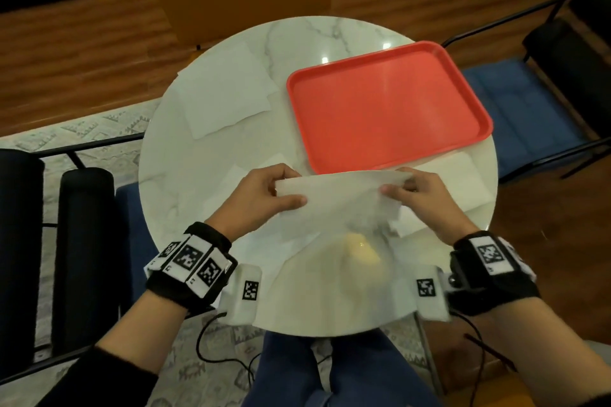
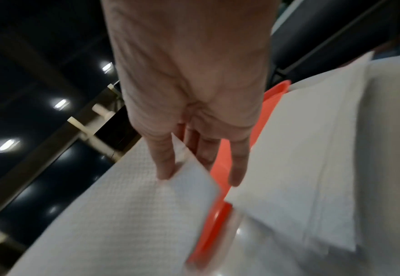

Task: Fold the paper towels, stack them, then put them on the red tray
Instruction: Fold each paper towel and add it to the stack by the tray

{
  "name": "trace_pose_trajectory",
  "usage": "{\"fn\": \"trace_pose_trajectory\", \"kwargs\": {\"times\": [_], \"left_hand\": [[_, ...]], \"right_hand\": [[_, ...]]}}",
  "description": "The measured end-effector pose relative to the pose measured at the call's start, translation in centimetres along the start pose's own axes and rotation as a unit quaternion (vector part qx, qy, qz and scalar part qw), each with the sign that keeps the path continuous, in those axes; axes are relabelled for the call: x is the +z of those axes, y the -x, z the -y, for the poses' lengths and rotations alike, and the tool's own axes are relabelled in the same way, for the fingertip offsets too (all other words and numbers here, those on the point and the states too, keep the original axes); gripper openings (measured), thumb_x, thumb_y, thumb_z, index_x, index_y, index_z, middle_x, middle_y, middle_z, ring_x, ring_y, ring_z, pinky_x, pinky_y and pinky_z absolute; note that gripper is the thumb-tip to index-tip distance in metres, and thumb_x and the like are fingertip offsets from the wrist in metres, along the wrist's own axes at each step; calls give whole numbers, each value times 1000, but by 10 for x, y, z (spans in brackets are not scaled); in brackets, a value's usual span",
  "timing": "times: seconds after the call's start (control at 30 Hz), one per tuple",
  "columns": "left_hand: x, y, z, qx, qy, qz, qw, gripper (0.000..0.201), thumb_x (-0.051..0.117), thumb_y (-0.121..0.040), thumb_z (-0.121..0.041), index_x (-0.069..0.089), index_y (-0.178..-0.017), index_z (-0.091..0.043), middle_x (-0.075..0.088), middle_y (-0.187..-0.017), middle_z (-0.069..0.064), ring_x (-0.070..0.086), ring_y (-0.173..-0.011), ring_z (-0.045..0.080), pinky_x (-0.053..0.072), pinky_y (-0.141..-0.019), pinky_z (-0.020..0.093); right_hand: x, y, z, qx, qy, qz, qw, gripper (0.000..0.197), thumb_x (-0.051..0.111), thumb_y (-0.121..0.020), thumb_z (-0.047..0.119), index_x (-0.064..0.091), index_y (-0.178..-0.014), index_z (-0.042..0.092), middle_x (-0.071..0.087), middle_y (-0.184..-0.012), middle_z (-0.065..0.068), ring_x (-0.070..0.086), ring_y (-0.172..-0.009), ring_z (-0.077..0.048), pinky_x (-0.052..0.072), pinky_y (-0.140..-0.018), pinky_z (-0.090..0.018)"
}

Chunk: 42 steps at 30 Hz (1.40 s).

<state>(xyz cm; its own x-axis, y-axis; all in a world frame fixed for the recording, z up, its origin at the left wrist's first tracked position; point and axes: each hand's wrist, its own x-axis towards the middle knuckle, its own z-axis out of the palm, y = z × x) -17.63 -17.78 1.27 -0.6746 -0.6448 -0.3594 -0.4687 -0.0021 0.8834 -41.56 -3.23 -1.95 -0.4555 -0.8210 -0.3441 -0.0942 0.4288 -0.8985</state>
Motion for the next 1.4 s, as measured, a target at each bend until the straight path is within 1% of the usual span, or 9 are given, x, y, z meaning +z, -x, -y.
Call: {"fn": "trace_pose_trajectory", "kwargs": {"times": [0.13,0.3,0.47,0.6,0.77,0.87,0.93,1.2,1.4], "left_hand": [[12,6,15,-36,3,-30,999,14,69,-85,-19,67,-99,-21,71,-87,2,69,-80,20,48,-79,21],[5,39,69,-121,-31,-92,988,13,64,-88,-17,67,-101,-21,70,-94,3,69,-82,19,45,-61,11],[-16,105,140,-253,-71,-130,956,12,66,-87,-17,67,-94,-26,71,-96,3,68,-91,23,51,-89,42],[-20,145,168,-350,-29,-161,922,13,63,-87,-8,66,-100,-4,70,-92,15,65,-84,30,47,-83,39],[-15,171,188,-398,-2,-185,899,12,58,-86,9,60,-98,11,62,-95,25,56,-83,34,51,-45,18],[-12,180,211,-397,-14,-197,896,13,59,-82,14,62,-95,15,63,-84,25,57,-77,35,49,-58,31],[-8,183,225,-415,-11,-193,889,10,62,-81,11,65,-91,10,65,-82,25,60,-76,35,49,-67,34],[-4,201,263,-451,19,-132,883,4,62,-84,4,64,-83,1,66,-70,21,59,-67,28,48,-65,31],[-12,223,286,-446,23,-97,890,5,65,-82,-1,66,-82,-6,63,-72,11,57,-67,22,46,-64,27]], "right_hand": [[-52,-13,-27,52,-96,-52,993,19,55,-94,10,66,-110,9,69,-110,-13,65,-98,-26,51,-91,-40],[-105,-36,-57,118,-53,-66,989,16,50,-97,9,62,-104,1,65,-102,-13,60,-99,-31,53,-81,-36],[-129,-55,-71,155,50,-75,984,24,52,-96,11,61,-106,-9,61,-115,-28,59,-94,-30,48,-90,-48],[-130,-67,-77,170,168,-71,968,32,52,-93,23,56,-100,-8,60,-98,-22,57,-103,-43,47,-89,-50],[-109,-63,-63,188,310,-136,922,45,55,-92,25,43,-133,11,51,-128,-20,44,-122,-41,34,-101,-48],[-85,-56,-43,123,413,-231,872,48,55,-90,19,37,-134,11,44,-131,-23,37,-123,-44,25,-101,-59],[-57,-50,-22,56,393,-249,883,44,53,-89,14,42,-131,13,45,-128,-21,39,-120,-43,27,-98,-57],[124,-53,16,-128,338,40,931,30,52,-88,9,59,-117,14,54,-112,-10,54,-105,-30,42,-92,-45],[216,-75,14,-108,439,109,885,39,47,-91,9,46,-130,13,48,-126,-11,46,-117,-31,36,-96,-42]]}}
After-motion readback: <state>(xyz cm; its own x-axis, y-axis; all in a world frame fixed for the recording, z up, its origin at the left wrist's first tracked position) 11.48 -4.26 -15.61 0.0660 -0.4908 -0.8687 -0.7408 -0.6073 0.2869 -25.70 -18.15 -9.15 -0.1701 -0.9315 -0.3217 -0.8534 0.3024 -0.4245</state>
